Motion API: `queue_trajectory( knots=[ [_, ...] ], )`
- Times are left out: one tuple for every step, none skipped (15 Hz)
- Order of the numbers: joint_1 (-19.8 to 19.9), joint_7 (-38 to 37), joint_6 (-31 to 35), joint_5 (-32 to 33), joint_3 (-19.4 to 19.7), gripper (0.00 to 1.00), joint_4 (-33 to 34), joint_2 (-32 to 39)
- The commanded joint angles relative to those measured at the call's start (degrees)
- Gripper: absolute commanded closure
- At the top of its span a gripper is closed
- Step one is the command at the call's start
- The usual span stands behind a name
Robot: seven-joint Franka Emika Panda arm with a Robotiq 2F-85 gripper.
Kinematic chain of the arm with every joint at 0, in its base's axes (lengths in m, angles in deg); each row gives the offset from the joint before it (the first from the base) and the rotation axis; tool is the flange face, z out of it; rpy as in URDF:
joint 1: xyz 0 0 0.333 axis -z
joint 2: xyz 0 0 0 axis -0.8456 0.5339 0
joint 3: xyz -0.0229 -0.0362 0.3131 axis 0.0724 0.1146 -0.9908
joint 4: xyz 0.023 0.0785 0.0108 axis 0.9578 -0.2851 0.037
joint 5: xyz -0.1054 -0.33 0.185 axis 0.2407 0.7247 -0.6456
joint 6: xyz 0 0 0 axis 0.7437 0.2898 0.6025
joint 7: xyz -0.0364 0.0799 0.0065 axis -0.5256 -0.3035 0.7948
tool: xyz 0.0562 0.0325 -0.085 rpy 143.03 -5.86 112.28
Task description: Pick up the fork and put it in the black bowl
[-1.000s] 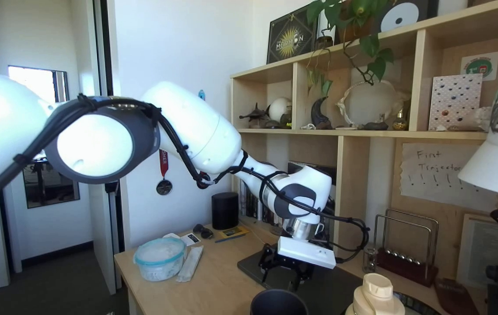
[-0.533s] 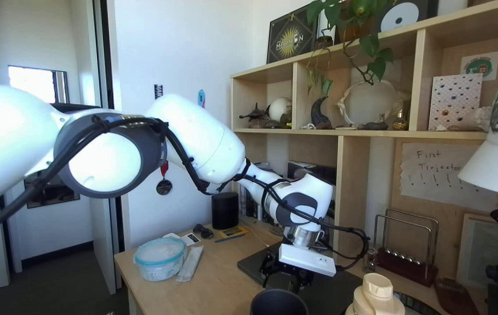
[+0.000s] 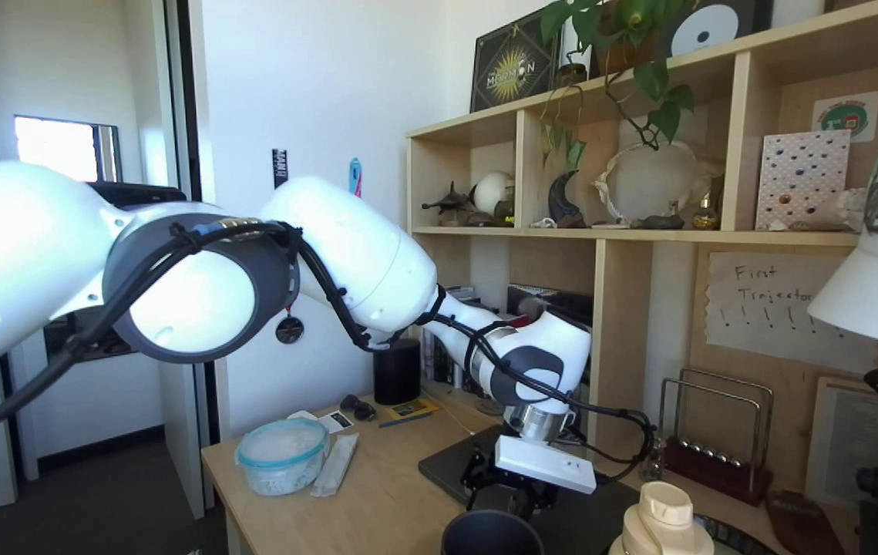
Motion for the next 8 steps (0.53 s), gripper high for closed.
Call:
queue_trajectory(
  knots=[
    [0.76, 1.33, -1.39, -1.31, -0.95, 0.0, 2.56, 1.99],
    [0.83, 1.31, -1.83, -1.43, -1.02, 0.0, 2.8, 2.31],
    [0.9, 1.09, -2.57, -1.57, -1.05, 0.0, 3.14, 2.65],
    [1.06, 0.99, -3.26, -1.86, -1.15, 0.0, 3.47, 3.01],
    [1.2, 0.95, -3.93, -2.16, -1.25, 0.0, 3.8, 3.35],
    [1.38, 0.84, -4.65, -2.65, -1.37, 0.0, 4.02, 3.65],
    [1.46, 0.71, -5.33, -3.09, -1.37, 0.0, 4.26, 3.9],
    [1.56, 0.64, -5.92, -3.53, -1.38, 0.0, 4.44, 4.08]
  ],
)
